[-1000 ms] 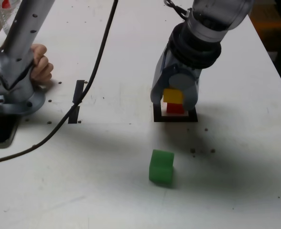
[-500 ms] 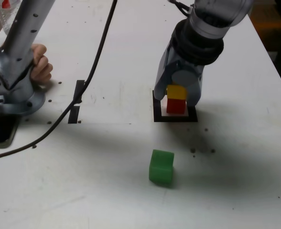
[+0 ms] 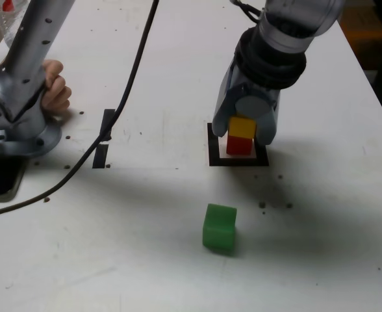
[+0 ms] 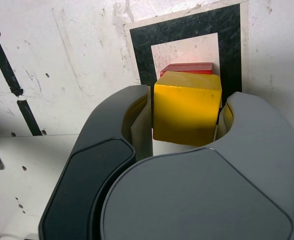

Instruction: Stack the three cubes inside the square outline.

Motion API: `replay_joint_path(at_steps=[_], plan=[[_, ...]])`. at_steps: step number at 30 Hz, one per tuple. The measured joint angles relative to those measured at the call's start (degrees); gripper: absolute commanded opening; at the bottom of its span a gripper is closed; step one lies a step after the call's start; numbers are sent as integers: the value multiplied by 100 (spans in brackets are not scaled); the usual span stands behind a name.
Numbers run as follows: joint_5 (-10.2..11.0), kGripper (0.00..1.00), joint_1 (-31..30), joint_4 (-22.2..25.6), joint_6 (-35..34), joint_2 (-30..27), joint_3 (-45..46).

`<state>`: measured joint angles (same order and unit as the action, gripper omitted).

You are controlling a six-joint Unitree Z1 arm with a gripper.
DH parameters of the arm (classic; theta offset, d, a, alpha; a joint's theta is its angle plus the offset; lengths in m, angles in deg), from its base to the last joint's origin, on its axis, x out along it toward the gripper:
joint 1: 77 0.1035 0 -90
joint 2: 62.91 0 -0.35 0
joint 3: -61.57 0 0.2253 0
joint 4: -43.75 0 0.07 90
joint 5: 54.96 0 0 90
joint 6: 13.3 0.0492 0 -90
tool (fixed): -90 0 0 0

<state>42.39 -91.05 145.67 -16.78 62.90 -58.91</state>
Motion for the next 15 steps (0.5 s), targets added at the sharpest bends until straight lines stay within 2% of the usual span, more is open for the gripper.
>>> replay_joint_path(at_steps=[7, 15], plan=[[89, 73, 2, 71, 12, -77, 2], [115, 74, 4, 231, 11, -609, 1]])
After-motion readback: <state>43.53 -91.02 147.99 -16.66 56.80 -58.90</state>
